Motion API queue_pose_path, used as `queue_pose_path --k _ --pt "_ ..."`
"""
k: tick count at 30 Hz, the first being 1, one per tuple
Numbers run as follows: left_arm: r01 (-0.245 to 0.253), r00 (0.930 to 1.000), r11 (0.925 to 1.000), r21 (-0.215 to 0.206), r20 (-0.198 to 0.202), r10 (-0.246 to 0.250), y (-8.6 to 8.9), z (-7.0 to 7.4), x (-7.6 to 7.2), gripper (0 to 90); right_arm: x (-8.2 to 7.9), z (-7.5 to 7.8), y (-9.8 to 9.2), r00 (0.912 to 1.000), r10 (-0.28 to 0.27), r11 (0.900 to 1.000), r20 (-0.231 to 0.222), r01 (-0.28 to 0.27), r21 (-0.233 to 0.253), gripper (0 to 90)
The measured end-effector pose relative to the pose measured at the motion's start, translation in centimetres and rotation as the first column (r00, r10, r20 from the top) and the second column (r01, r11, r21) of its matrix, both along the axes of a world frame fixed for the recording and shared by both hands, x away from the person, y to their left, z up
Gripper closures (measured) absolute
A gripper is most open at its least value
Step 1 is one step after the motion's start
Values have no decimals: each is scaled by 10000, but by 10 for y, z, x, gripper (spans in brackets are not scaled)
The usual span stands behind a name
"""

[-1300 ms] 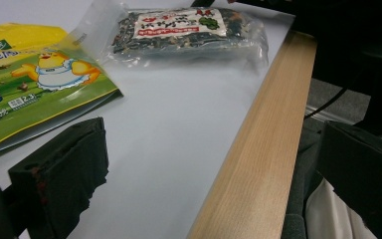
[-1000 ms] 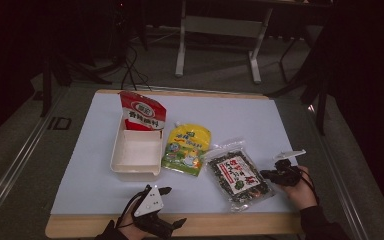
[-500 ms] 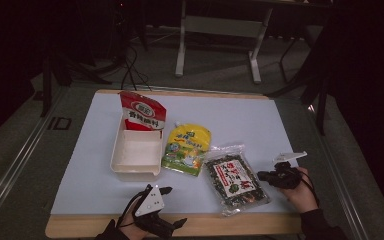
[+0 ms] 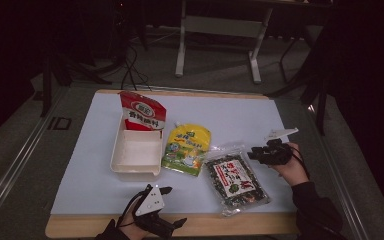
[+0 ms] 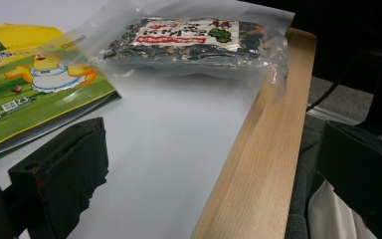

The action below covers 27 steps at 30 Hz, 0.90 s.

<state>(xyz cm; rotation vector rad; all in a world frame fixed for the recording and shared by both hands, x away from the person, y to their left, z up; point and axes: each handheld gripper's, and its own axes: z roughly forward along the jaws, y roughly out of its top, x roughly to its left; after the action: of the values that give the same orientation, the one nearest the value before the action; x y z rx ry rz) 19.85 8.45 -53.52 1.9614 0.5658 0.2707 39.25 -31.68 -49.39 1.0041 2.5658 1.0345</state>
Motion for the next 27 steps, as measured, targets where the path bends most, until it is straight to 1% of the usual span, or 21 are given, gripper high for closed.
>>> queue_pose_path --k 4,5,9,11,12,15,18,19,21,23,25,26,27 --pt "-42 10000 10000 -1 6 42 1 0 0 17 20 -6 6 9998 -42 9997 -181 38 -238 604" --pt "-47 10000 10000 -2 9 47 1 0 -1 17 25 -8 7 9996 -14 9996 -286 6 -279 595" --pt "-102 9999 9999 -7 5 102 2 0 -2 18 40 -14 14 9995 -63 9988 -304 48 -496 552" --pt "-126 9999 9999 11 8 126 3 0 -2 18 48 -16 16 9991 -109 9984 -410 86 -556 517" --pt "-144 9999 9999 4 3 144 3 0 -2 18 51 -17 17 9991 -140 9981 -390 116 -606 505" --pt "-187 9998 9998 26 -3 187 5 0 -3 18 60 -18 18 9989 -125 9984 -450 100 -549 468" --pt "-251 9997 9997 18 -23 251 6 -1 -4 18 66 -19 21 9977 88 9987 -665 -122 -501 445" --pt "-261 9997 9996 48 -15 261 6 -1 -4 17 68 -19 22 9971 243 9986 -724 -276 -449 434" --pt "-313 9995 9995 39 -38 314 7 -1 -5 18 71 -20 24 9965 361 9982 -754 -395 -451 429" --pt "-368 9993 9993 34 -41 368 8 -1 -5 18 73 -22 26 9939 551 9976 -958 -588 -354 419" --pt "-411 9991 9992 29 -47 411 8 -1 -6 18 75 -25 27 9899 719 9963 -1221 -770 -375 419" --pt "-410 9992 9991 59 -32 410 9 -1 -6 18 76 -27 28 9888 783 9952 -1274 -850 -488 422" --pt "-418 9991 9991 44 -39 418 9 -1 -7 17 76 -29 28 9860 824 9949 -1449 -899 -459 430"
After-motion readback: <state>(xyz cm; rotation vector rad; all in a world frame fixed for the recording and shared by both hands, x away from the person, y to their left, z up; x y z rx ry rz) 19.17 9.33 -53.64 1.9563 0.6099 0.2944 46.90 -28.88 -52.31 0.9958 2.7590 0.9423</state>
